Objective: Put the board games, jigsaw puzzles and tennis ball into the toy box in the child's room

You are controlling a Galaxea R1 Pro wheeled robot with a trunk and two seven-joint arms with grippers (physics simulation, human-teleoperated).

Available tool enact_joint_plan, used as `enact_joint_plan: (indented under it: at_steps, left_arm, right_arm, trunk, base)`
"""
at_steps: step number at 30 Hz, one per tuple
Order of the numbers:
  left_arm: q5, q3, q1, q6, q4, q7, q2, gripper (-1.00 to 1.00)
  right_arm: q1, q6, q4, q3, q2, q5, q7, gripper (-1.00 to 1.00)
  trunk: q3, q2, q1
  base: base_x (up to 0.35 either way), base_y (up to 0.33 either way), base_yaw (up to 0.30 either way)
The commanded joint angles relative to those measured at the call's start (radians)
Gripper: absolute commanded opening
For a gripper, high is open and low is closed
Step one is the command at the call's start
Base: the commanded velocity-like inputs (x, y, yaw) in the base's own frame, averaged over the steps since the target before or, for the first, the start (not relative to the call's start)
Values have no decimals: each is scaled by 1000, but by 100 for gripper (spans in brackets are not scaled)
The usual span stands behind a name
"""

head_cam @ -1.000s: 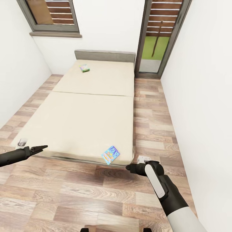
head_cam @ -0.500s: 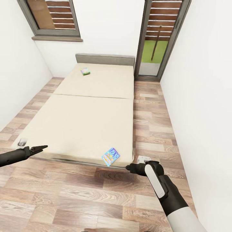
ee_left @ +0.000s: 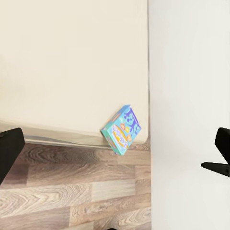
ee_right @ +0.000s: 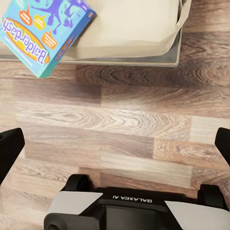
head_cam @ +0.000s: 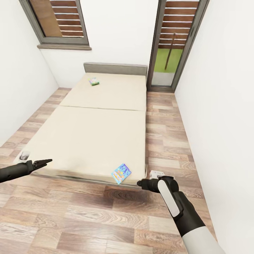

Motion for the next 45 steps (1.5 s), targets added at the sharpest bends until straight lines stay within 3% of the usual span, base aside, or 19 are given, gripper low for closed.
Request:
enact_joint_plan:
  at_steps: [1, 45]
  left_arm:
    - [1, 1, -1, 10, 0, -3, 0, 100]
    - [1, 0, -1, 9, 0, -3, 1, 100]
  right_arm:
    - [-1, 2, -1, 1, 0, -10, -10, 100]
    - [-1, -44, 0, 2, 1, -7, -16, 100]
  trunk:
    - [1, -1, 0]
    - [73, -1, 0]
  base:
    - [0, 0, 0]
    - [0, 0, 24]
